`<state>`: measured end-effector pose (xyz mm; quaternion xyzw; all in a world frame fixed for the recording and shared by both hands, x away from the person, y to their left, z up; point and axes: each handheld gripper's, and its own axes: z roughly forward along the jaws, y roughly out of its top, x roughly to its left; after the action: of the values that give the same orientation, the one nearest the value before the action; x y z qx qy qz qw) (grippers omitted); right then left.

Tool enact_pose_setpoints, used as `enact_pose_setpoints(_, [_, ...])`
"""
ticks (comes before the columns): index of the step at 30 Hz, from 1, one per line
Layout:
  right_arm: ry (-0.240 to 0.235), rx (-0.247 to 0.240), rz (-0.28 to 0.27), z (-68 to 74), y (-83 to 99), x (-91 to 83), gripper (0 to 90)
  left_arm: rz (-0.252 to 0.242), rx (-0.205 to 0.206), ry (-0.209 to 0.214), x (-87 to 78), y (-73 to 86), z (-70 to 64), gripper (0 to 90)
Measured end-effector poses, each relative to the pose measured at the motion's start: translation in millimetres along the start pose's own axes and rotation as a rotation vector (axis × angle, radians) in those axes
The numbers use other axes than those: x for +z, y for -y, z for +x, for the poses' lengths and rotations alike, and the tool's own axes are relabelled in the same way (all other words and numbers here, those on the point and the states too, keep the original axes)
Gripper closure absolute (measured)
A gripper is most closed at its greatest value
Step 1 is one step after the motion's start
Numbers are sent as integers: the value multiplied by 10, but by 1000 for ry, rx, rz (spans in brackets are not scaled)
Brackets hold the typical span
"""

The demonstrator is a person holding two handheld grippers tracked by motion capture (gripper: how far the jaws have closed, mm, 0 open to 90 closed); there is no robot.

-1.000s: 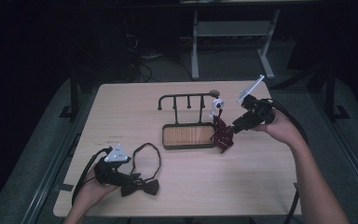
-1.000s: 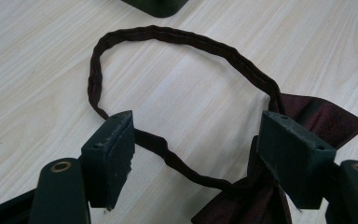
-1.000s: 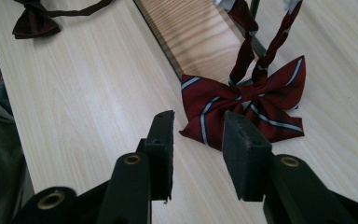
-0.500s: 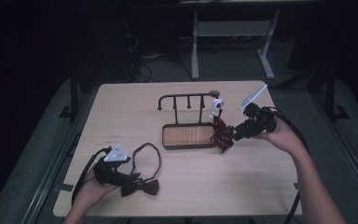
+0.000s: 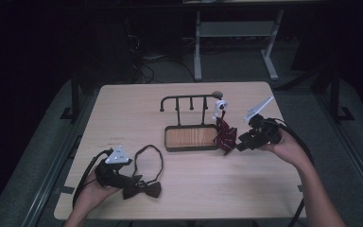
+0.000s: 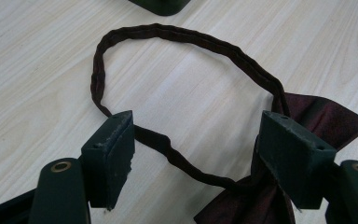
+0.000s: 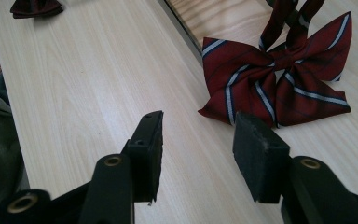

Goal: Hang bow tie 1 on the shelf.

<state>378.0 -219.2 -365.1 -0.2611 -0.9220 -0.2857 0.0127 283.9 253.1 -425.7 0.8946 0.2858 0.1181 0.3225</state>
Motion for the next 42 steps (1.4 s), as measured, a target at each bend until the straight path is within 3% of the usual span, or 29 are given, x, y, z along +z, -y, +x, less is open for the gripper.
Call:
enact_pose_setpoints(20, [-11,18,-29,120,271,124,433,6,-1,0,16,2,-6,280])
enact_pose_setpoints(42, [-47,21,-54,271,468,317,417,-2,-7,-15,13,-16,33,299])
